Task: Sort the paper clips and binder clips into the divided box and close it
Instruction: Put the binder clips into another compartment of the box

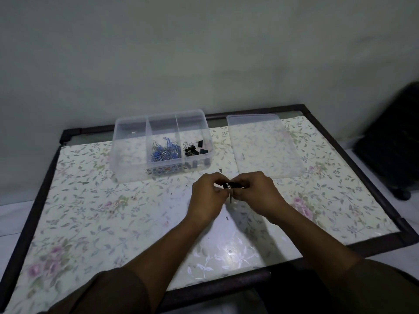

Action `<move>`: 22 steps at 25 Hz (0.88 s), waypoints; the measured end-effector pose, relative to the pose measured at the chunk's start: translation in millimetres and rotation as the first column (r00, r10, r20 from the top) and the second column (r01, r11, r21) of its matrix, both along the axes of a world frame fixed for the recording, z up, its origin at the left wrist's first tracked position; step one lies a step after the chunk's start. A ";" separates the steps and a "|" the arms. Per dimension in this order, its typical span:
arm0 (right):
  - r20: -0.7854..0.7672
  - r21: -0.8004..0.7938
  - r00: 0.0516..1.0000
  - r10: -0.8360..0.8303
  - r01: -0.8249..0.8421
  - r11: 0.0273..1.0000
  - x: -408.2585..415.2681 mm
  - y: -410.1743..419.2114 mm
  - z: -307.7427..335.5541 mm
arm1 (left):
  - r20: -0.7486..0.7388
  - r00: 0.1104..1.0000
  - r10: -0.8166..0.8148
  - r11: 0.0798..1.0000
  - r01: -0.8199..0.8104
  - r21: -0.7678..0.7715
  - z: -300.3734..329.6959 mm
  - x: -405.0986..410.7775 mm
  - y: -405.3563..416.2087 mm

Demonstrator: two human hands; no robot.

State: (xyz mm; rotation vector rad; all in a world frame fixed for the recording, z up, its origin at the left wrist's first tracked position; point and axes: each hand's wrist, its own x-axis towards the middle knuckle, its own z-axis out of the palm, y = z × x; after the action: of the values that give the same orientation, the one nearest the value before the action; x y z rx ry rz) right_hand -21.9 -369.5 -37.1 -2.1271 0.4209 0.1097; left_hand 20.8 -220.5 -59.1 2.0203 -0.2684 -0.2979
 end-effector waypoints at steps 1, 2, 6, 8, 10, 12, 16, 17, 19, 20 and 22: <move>0.026 0.006 1.000 -0.007 0.007 1.000 5.5 4.4 6.6 | 0.019 1.000 0.013 1.000 -0.012 -0.026 6.8 6.3 4.5; 0.060 0.011 0.998 -0.010 0.009 1.000 12.2 8.7 15.0 | 0.046 0.999 0.024 0.999 -0.022 -0.048 15.0 13.7 8.6; 0.219 -0.010 0.976 0.020 -0.018 1.000 59.9 30.8 52.6 | 0.157 0.983 0.095 0.993 -0.083 -0.079 56.8 58.0 26.7; 0.228 -0.016 0.973 0.032 -0.029 0.999 85.6 41.4 63.4 | 0.127 0.982 0.138 0.987 -0.126 -0.099 71.6 77.7 33.6; 0.207 -0.039 0.977 0.055 -0.048 0.998 108.8 50.4 65.9 | 0.073 0.985 0.158 0.982 -0.149 -0.111 78.7 93.1 41.4; 0.168 -0.072 0.982 0.083 -0.071 0.995 122.5 55.0 63.1 | 0.052 0.991 0.127 0.991 -0.125 -0.051 75.8 104.9 47.6; 0.106 -0.151 0.989 0.103 -0.087 0.985 125.8 46.5 56.7 | -0.008 0.999 0.037 0.997 -0.036 0.071 67.3 111.8 55.6; 0.123 -0.188 0.987 0.101 -0.077 0.979 121.9 40.5 55.3 | -0.006 1.000 0.031 0.996 -0.030 0.089 68.4 109.3 55.3; 0.171 -0.245 0.982 0.077 -0.034 0.969 107.8 22.9 51.3 | 0.052 0.999 0.012 0.993 -0.019 0.120 71.8 97.0 48.5; 0.185 -0.265 0.981 0.064 -0.012 0.964 98.0 12.2 48.1 | 0.100 0.995 -0.008 0.992 -0.004 0.123 72.8 88.8 42.6; 0.166 -0.291 0.985 0.043 0.007 0.957 75.1 -11.4 37.1 | 0.201 0.973 -0.115 0.988 0.091 0.122 69.7 70.4 25.6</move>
State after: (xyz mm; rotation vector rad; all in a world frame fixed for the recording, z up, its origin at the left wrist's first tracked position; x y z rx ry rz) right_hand 53.2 -380.9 0.0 -2.4074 0.3317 -0.1326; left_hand 91.2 -194.9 10.6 2.1552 -0.4981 -0.1693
